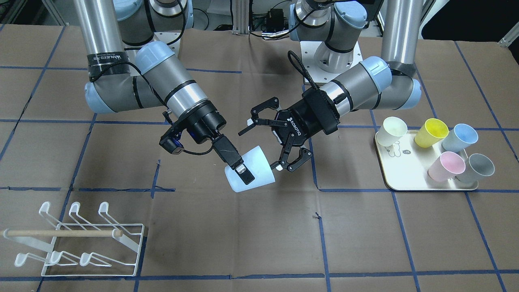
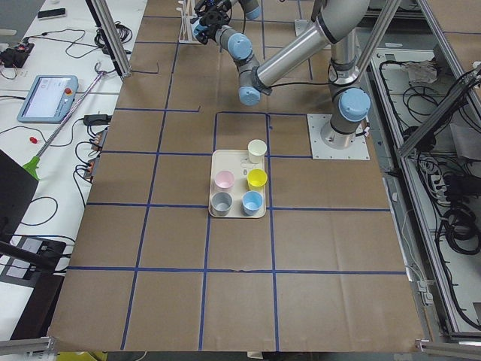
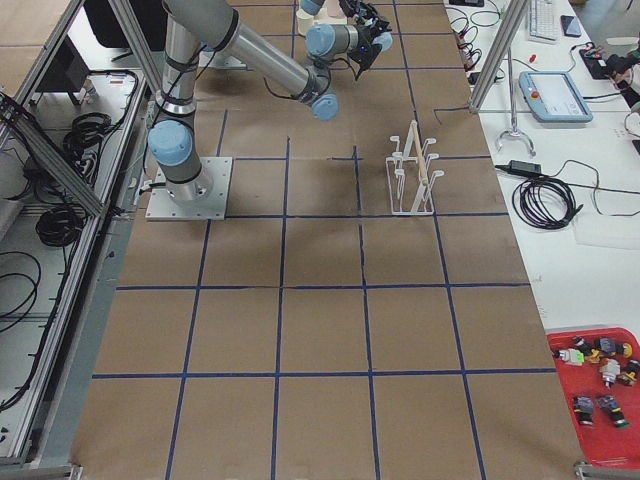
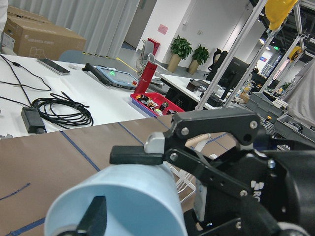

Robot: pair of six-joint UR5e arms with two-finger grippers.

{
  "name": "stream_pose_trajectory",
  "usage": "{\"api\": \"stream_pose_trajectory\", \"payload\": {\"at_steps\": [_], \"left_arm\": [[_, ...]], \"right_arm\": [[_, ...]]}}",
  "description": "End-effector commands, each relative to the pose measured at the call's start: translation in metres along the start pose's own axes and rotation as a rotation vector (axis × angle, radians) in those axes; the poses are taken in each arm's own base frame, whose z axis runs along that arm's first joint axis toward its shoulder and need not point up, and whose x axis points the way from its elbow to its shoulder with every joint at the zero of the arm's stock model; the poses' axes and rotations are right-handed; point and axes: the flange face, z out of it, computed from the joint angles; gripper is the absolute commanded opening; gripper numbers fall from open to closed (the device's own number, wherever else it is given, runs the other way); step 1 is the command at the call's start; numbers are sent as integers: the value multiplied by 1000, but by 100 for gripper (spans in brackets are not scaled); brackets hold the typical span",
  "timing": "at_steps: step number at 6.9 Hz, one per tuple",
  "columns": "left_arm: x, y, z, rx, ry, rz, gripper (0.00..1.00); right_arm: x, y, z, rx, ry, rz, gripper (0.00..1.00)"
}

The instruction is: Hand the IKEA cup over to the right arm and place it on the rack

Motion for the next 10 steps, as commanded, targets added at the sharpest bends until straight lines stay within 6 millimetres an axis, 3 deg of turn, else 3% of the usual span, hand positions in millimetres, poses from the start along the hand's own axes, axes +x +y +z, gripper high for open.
{"api": "stream_pose_trajectory", "payload": {"at_steps": [1,2,3,4,6,7,8,9,10], "left_arm": [[-27,-3,-40,38,-19,-39,98],[-47,-11,-77,80,-60,-53,98],[-64,-16,-102,109,-99,-62,98],[-81,-18,-117,126,-141,-78,98],[-107,-16,-120,101,-306,-154,98],[-120,-15,-118,72,-392,-197,98],[-133,-21,-116,35,-449,-249,98],[-136,-32,-101,-32,-509,-297,98],[-129,-52,-79,-148,-616,-341,99]], "right_arm": [[-4,-6,0,0,-6,-15,39],[-11,-17,-2,20,-20,-15,39],[-20,-38,-8,56,-38,-77,32],[-26,-53,-15,90,-39,-277,29],[-29,-74,-24,228,12,-632,24],[-36,-87,-35,348,87,-900,22],[-37,-102,-41,358,196,-1127,22],[-44,-120,-53,365,265,-1271,20],[-46,-145,-64,381,318,-1309,19]]}}
